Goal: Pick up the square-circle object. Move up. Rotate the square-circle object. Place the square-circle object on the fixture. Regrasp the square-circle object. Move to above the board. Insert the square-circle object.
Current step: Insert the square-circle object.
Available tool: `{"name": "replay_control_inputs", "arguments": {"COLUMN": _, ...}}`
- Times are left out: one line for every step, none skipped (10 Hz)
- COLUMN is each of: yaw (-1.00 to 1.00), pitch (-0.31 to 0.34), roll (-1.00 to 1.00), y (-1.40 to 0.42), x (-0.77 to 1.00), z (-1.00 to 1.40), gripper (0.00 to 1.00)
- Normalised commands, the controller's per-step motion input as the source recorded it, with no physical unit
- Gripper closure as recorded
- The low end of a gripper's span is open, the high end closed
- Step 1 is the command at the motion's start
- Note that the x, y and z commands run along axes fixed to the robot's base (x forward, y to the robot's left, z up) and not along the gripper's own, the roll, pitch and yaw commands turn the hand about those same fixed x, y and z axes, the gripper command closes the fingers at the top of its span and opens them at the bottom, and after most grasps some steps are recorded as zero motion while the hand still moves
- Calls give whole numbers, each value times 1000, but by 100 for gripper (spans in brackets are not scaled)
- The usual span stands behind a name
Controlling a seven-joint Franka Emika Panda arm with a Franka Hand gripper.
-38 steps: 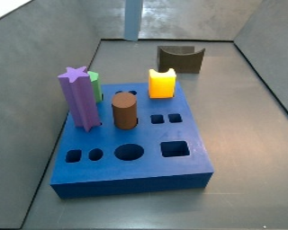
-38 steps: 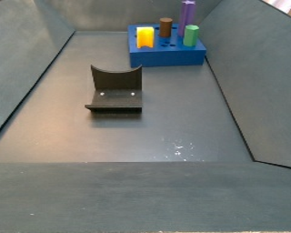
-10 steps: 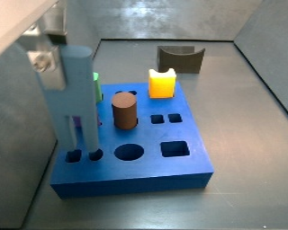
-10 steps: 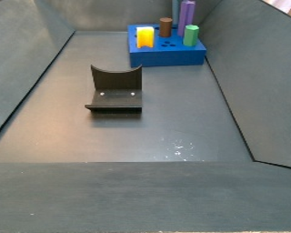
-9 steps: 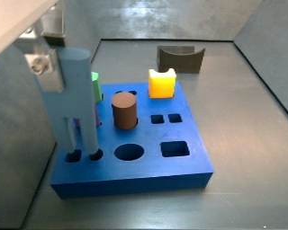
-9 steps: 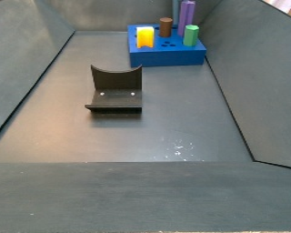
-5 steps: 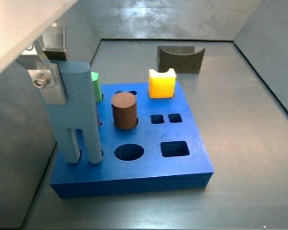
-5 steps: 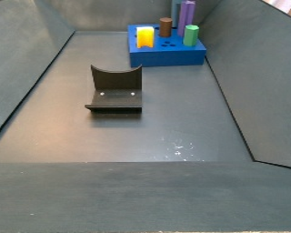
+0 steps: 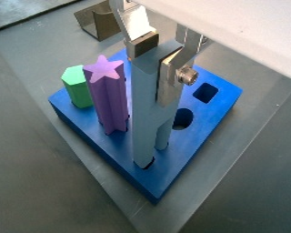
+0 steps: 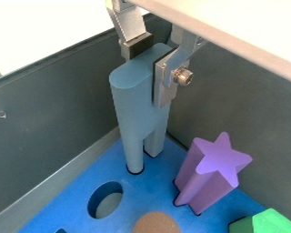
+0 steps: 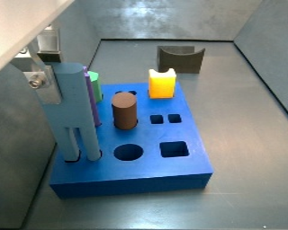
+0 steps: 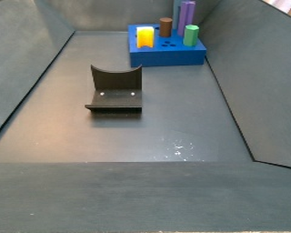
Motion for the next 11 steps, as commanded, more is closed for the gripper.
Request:
{"name": "replay_control_inputs", "arguments": {"yaw": -3, "pitch": -89, "roll": -87, "y": -3, "x": 0, "z": -249, "gripper": 100}}
{"name": "replay_control_inputs", "arguments": {"yaw": 0, "pitch": -121, "roll": -110, "y": 0, "x": 0, "z": -429, "gripper": 100}}
{"name": "replay_control_inputs", "arguments": {"yaw": 0, "pitch": -109, "roll": -106, "y": 0, "x": 0, "z": -583, "gripper": 100}}
{"name": "replay_control_inputs", "arguments": {"yaw": 0, "pitch": -139, "roll": -114, "y": 0, "x": 0, "z": -620, "gripper": 100}}
{"name": "replay_control_inputs", "arguments": {"yaw": 9, "pitch": -131, "roll": -57, "y": 0, "x": -6, "z": -611, "gripper": 100}}
{"name": "replay_control_inputs", "arguments": {"yaw": 0, "pitch": -46, "roll": 0, "y": -14, "x": 0, "z": -606, "gripper": 100}}
{"name": "replay_control_inputs", "arguments": {"yaw": 0, "pitch": 0, "roll": 39, "y": -269, "x": 57, "z": -611, "gripper": 100}}
{"name": "replay_control_inputs", "arguments": {"yaw": 0, "pitch": 80, "roll": 229, "y": -374, "x": 126, "z": -586, "gripper": 100}}
{"name": "replay_control_inputs", "arguments": {"yaw": 0, "pitch": 144, "roll": 280, "y": -346, "x": 160, "z": -574, "gripper": 100}}
{"name": "replay_control_inputs", "arguments": {"yaw": 0, "pitch": 63, "roll": 199, "y": -249, "x": 146, "z": -640, "gripper": 100}}
{"name": "replay_control_inputs", "arguments": {"yaw": 0, "pitch": 1, "roll": 220, "y": -269, "x": 46, "z": -746, "gripper": 100}}
